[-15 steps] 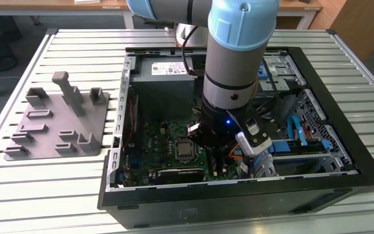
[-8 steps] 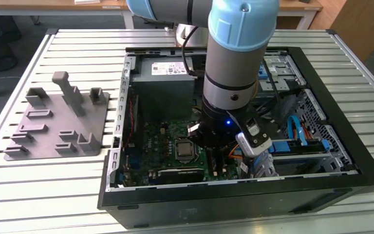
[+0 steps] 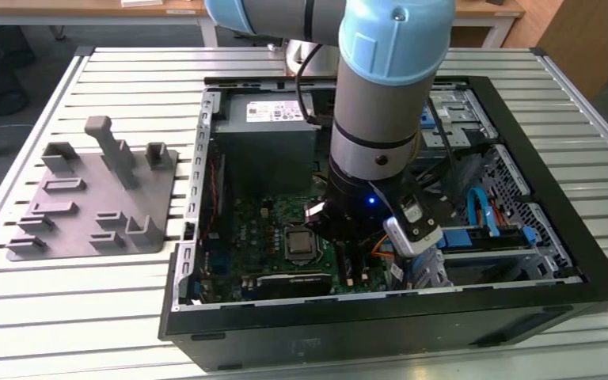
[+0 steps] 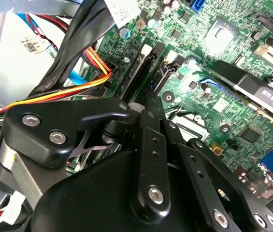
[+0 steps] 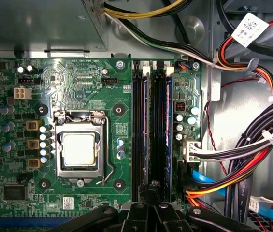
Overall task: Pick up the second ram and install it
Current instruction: 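Press down the second ram until it locks into place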
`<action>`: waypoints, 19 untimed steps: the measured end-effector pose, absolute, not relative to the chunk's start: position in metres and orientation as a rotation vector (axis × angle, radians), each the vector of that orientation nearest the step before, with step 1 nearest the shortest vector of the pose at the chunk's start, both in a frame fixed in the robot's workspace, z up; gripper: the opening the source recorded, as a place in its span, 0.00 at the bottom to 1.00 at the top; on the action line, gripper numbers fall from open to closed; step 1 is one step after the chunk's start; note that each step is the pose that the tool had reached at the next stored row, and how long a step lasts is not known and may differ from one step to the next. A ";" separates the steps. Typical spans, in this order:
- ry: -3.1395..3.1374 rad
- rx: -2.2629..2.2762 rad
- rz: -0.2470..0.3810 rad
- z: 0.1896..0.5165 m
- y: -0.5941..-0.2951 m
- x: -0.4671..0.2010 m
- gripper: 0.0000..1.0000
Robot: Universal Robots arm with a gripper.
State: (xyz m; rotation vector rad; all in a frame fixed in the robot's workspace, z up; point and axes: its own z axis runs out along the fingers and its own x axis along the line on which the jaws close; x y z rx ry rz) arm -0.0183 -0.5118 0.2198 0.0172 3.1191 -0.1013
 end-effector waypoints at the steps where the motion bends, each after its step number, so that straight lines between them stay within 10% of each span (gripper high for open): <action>1: 3.119 0.017 -0.101 0.220 -0.512 -0.018 0.10; 19: 3.119 0.017 -0.102 0.219 -0.518 -0.018 0.10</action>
